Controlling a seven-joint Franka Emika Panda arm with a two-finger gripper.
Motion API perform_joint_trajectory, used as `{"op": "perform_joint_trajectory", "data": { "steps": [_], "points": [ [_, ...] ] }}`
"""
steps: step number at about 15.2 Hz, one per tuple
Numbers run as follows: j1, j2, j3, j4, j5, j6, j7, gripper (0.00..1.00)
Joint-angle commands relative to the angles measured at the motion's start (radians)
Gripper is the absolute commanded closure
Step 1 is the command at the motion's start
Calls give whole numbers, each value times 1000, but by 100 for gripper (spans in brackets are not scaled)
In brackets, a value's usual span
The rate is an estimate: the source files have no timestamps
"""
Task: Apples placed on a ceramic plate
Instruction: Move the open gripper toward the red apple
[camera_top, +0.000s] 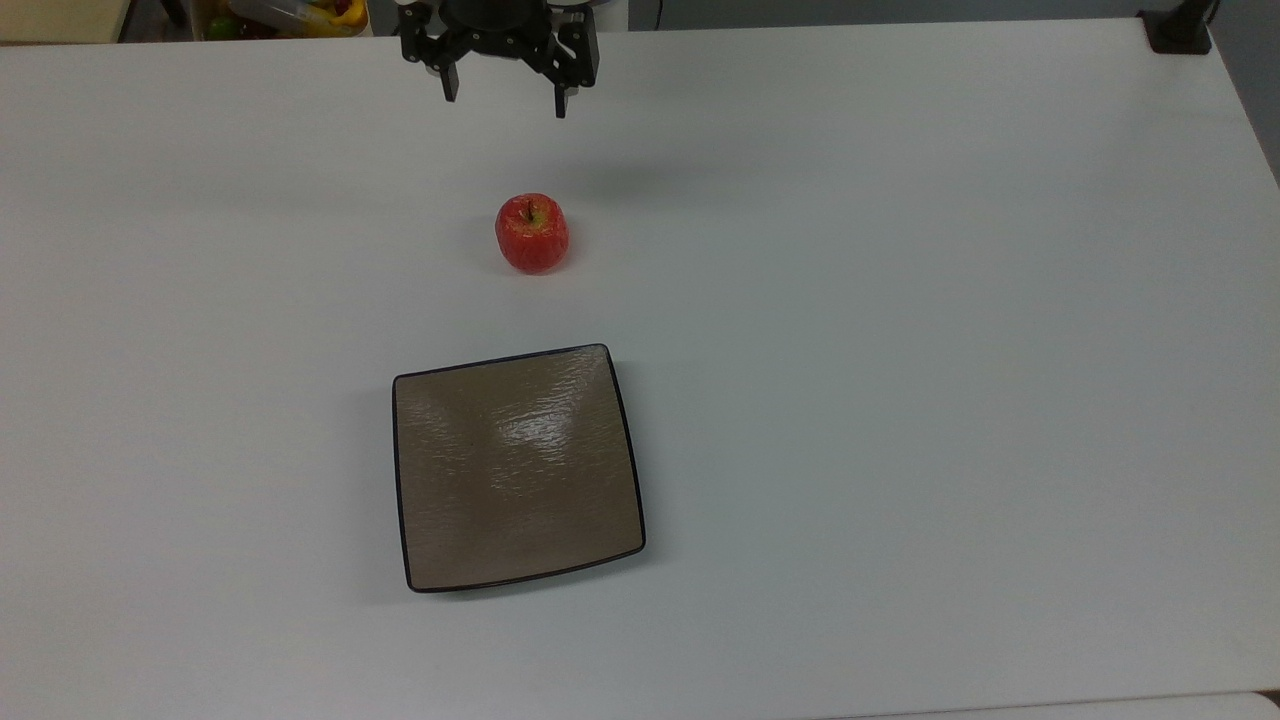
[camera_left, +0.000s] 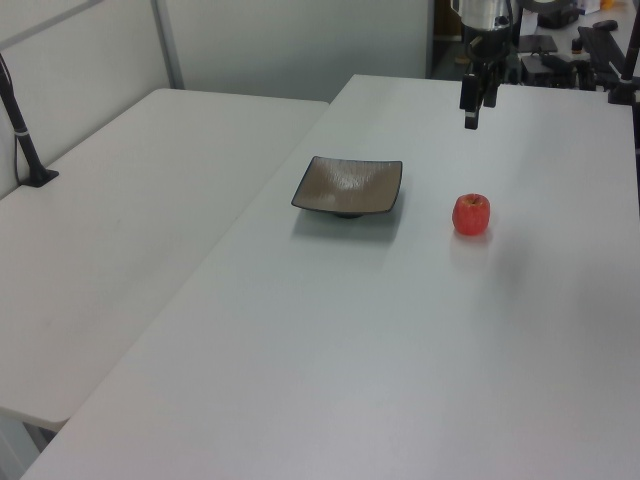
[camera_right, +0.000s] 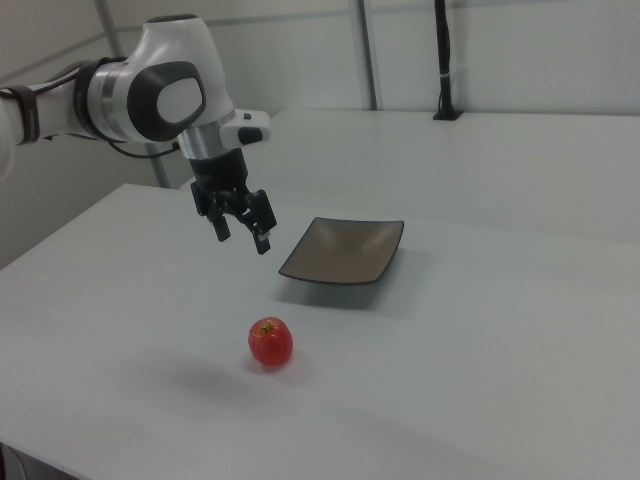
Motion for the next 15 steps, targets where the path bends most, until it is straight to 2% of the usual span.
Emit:
{"op": "perform_joint_trajectory", "data": {
  "steps": [1, 8, 11, 15],
  "points": [
    [-4, -23, 1, -17, 14, 39, 14, 0],
    [-9, -34, 3, -23, 14, 6, -13, 0],
    [-25, -26, 1, -29, 14, 7, -73, 0],
    [-22, -17, -2, -104, 6, 62, -101, 0]
  ]
}}
